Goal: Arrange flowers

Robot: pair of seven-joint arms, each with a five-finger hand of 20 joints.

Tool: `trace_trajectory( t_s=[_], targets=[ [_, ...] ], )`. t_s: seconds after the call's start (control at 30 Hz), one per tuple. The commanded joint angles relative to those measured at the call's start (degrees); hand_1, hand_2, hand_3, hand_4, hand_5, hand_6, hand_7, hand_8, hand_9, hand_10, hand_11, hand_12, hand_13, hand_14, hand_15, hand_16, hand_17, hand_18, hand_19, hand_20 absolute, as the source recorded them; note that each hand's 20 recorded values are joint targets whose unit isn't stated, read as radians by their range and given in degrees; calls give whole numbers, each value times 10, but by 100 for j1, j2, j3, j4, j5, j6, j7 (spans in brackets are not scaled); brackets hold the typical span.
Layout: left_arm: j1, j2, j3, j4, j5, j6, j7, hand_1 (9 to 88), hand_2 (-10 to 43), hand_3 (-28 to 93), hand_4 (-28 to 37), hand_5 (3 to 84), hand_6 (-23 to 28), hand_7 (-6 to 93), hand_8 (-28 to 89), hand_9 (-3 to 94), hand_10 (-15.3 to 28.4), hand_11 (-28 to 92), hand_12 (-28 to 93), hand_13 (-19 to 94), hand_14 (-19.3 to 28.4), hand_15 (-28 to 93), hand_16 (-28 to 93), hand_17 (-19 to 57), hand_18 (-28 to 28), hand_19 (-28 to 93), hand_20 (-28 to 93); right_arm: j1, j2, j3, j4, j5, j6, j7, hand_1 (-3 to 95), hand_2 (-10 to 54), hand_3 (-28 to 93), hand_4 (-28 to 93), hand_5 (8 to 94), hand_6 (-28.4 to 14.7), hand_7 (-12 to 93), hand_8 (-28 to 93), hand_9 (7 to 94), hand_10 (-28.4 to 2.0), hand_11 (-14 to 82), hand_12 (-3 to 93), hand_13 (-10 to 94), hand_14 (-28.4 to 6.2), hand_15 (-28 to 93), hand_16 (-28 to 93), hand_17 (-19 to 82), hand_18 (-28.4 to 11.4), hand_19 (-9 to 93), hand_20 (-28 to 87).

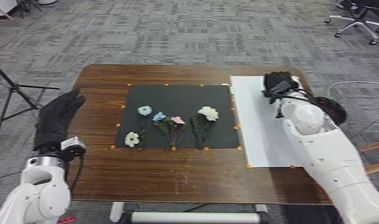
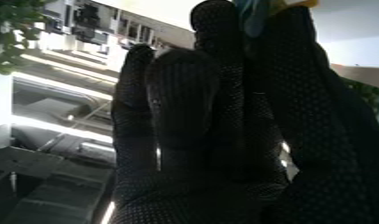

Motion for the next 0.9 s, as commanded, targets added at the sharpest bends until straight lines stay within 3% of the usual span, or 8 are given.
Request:
trace_trajectory(
  t_s=[0.03, 0.23, 0.43, 0.57, 0.73, 0.9],
  targets=[
    [32, 46, -53, -72, -14, 23, -17, 247, 13, 697, -242, 482, 37, 142, -75, 490, 136, 190, 116, 355, 156, 100, 17, 43, 111, 58, 147, 240, 1424, -1347, -1453, 2141, 382, 854, 574, -95, 580, -211, 760, 47, 288, 18, 883, -83, 117, 312, 809, -54, 583, 329, 350, -175, 549, 535],
    [176, 35, -122, -112, -21, 18, -44, 247, 13, 697, -242, 482, 37, 142, -76, 490, 136, 190, 116, 355, 156, 100, 17, 43, 111, 58, 147, -567, 2030, -1087, -2930, 2889, 137, 1160, 570, -95, 583, -203, 767, 44, 277, 24, 886, -85, 119, 313, 807, -53, 583, 330, 350, -176, 549, 537],
    [232, 44, -164, -133, -9, 16, -67, 247, 13, 697, -243, 482, 36, 143, -75, 490, 137, 190, 116, 355, 156, 100, 17, 43, 111, 58, 147, -1446, 2168, -844, -3832, 3049, -303, 1179, 569, -95, 582, -196, 773, 41, 266, 32, 888, -87, 121, 314, 807, -54, 581, 330, 345, -182, 554, 539],
    [226, 50, -158, -119, -20, -12, -57, 247, 12, 697, -244, 482, 37, 143, -76, 491, 136, 191, 116, 355, 155, 100, 17, 43, 111, 57, 147, -1698, 2189, -981, -4111, 3085, -428, 1079, 569, -95, 581, -193, 775, 40, 260, 38, 888, -88, 121, 314, 806, -55, 580, 332, 345, -182, 555, 538],
    [158, 53, -126, -78, 16, -100, -174, 248, 13, 697, -243, 481, 36, 141, -75, 490, 136, 191, 116, 355, 155, 100, 17, 43, 111, 57, 148, -1722, 2112, -1309, -4179, 3061, -315, 975, 569, -95, 579, -192, 777, 41, 255, 41, 887, -89, 120, 313, 804, -55, 578, 333, 343, -184, 556, 536],
    [130, 57, -91, -63, 27, -181, -205, 248, 13, 695, -242, 481, 38, 140, -75, 487, 135, 189, 116, 353, 156, 99, 17, 43, 111, 57, 148, -1620, 2006, -1516, -4140, 3027, -319, 930, 568, -95, 578, -191, 777, 41, 253, 43, 886, -89, 120, 312, 804, -56, 577, 333, 342, -184, 558, 535]
  ],
)
